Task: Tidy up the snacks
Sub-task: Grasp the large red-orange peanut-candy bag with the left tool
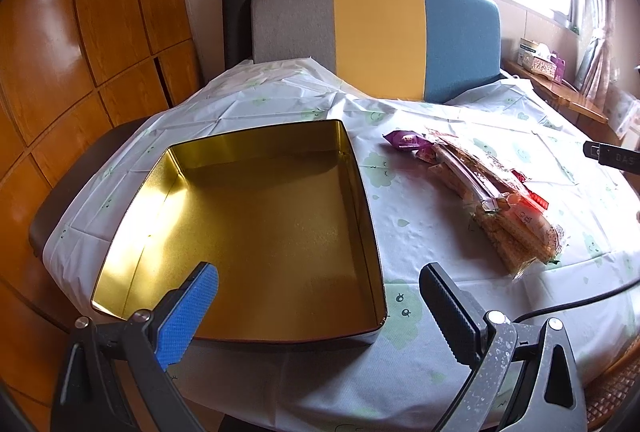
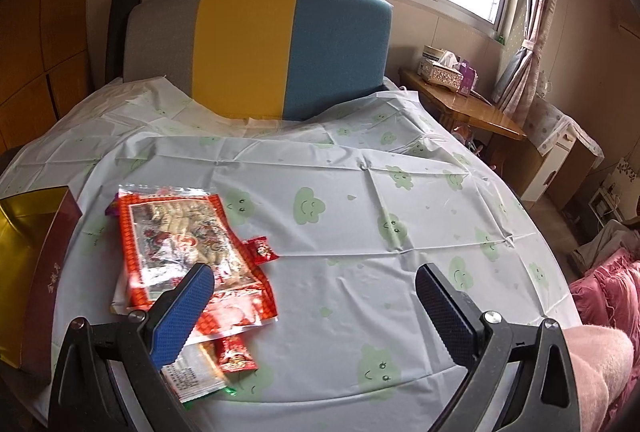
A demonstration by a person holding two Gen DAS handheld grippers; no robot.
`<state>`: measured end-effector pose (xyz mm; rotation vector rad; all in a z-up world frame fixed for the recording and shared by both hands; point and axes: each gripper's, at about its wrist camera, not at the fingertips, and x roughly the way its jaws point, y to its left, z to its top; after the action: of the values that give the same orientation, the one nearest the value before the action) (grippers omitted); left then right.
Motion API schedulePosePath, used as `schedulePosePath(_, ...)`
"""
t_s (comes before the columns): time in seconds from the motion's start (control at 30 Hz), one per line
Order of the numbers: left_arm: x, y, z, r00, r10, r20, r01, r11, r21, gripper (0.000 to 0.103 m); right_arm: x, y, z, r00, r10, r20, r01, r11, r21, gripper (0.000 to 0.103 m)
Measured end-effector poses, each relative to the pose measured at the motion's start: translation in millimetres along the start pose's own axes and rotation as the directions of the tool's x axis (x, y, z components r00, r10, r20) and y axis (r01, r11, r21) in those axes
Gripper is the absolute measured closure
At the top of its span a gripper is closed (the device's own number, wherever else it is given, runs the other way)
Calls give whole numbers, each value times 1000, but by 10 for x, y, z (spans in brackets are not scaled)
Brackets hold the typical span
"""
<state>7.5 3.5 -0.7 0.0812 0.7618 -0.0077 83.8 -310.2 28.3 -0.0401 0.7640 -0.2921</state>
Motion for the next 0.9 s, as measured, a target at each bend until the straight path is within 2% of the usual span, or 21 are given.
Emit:
schedulePosePath(0.1,18,-36,0,1000,2,-5,-2,1000,12,2,155,-165,-44,1000,-6,-20,6,999,37,1)
schedulePosePath(0.17,32,-58,3,1000,3,-9,-3,1000,17,2,252,-252,-64,998,10,-62,-5,996,84,1)
schedulePosePath(0.3,64,-95,12,1000,5,-17,-5,1000,26,2,324,-356,-60,996,40,-80,-26,986,166,1)
schedulePosePath(0.43,96,-121,27,1000,23,-18,-22,999,33,2,353,-361,-68,993,55,-100,-36,982,185,1)
schedulePosePath(0.63,185,-166,93,998,4,-58,-1,999,40,2,366,-320,-73,992,65,-104,-46,983,178,1)
schedulePosePath(0.73,207,-236,200,997,-41,-66,45,997,59,17,374,-315,-74,992,74,-107,-54,982,181,1)
schedulePosePath(0.8,237,-326,288,993,-89,-82,95,993,77,21,380,-330,-76,991,77,-112,-55,980,191,1)
schedulePosePath(0.9,349,-481,441,972,-186,-147,197,978,63,34,388,-366,-80,989,93,-118,-66,974,216,1)
